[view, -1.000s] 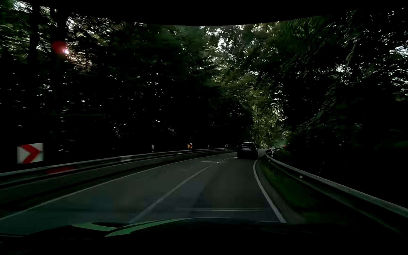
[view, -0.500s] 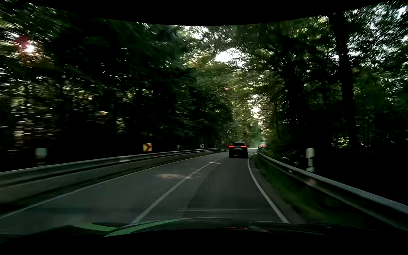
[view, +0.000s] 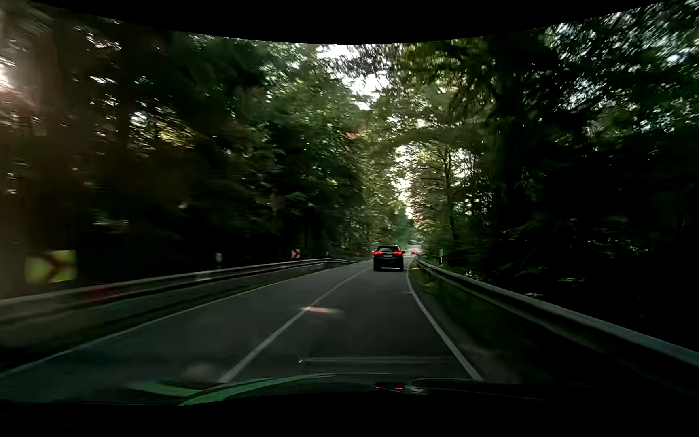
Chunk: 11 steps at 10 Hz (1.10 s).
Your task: Follow the waypoints while adhering to traffic rules and regulations
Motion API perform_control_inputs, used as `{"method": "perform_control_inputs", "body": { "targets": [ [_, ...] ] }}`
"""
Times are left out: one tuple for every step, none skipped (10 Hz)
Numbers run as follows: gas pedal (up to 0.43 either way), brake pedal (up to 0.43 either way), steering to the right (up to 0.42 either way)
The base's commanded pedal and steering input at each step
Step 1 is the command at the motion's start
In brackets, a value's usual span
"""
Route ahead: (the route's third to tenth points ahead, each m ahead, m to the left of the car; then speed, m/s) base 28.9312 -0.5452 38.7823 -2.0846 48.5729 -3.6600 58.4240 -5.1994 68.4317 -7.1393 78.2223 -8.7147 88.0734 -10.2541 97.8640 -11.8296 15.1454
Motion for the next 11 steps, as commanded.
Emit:
{"method": "perform_control_inputs", "body": {
  "targets": [
    [0.098,0.000,0.054],
    [0.110,0.000,0.048],
    [0.110,0.000,0.043],
    [0.110,0.000,0.037],
    [0.118,0.000,0.033],
    [0.130,0.000,0.028],
    [0.130,0.000,0.025],
    [0.130,0.000,0.022],
    [0.130,0.000,0.023],
    [0.130,0.000,0.022],
    [0.130,0.000,0.022]
  ]
}}
